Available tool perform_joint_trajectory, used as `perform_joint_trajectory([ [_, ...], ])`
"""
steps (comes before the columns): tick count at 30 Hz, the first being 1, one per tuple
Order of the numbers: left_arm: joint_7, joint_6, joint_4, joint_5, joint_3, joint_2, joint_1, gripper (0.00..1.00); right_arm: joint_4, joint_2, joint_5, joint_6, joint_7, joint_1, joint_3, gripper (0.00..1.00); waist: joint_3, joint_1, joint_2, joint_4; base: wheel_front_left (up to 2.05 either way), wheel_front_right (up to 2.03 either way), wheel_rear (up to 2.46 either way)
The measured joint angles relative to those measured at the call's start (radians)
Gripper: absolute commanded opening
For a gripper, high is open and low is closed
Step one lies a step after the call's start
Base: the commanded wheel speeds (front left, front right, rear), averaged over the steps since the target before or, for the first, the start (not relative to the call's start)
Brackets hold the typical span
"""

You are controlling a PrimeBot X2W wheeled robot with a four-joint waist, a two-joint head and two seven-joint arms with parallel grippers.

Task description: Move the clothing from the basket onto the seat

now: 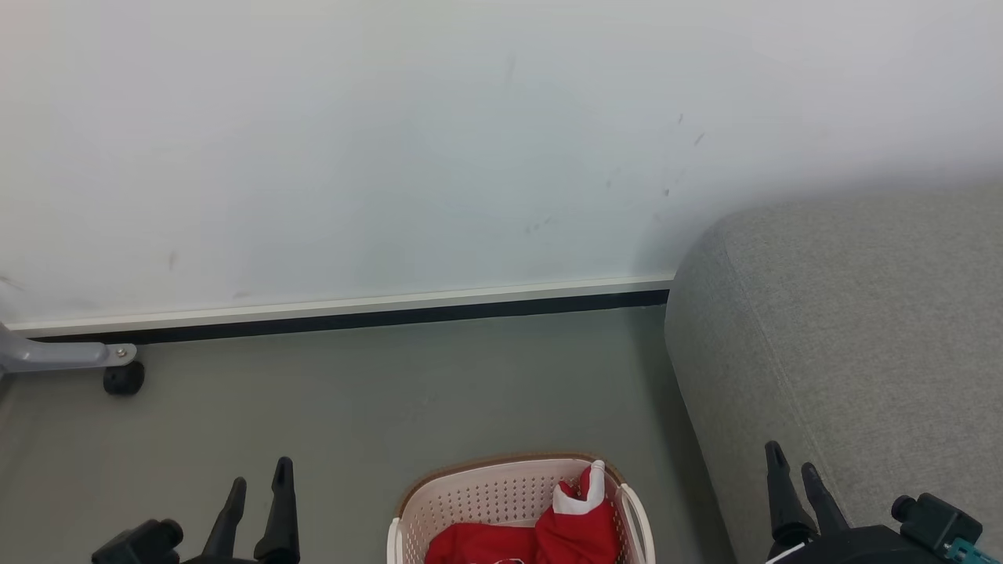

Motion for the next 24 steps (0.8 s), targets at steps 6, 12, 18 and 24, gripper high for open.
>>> perform_joint_trajectory([
  [6,-0.022,0.015,-0.001,0.093,-0.003,0.007,0.017,1.0,0.001,-0.007,-0.087,-0.016,-0.023,0.009,0.027,1.0,-0.007,0.0,0.0,-0.003,0.0,0.0,0.0],
  [12,-0.04,0.03,-0.004,0.17,-0.008,0.011,0.034,1.0,0.001,-0.011,-0.16,-0.031,-0.043,0.019,0.05,1.0,-0.014,0.0,0.0,-0.004,0.0,0.0,0.0],
  [18,-0.062,0.041,-0.007,0.238,-0.01,0.012,0.054,1.0,0.001,-0.016,-0.231,-0.041,-0.061,0.023,0.075,1.0,-0.021,0.0,0.0,-0.006,0.0,0.0,0.0],
  [24,-0.079,0.055,-0.008,0.303,-0.015,0.016,0.067,1.0,-0.001,-0.026,-0.3,-0.054,-0.079,0.036,0.096,1.0,-0.026,0.0,0.0,-0.008,0.0,0.0,0.0],
])
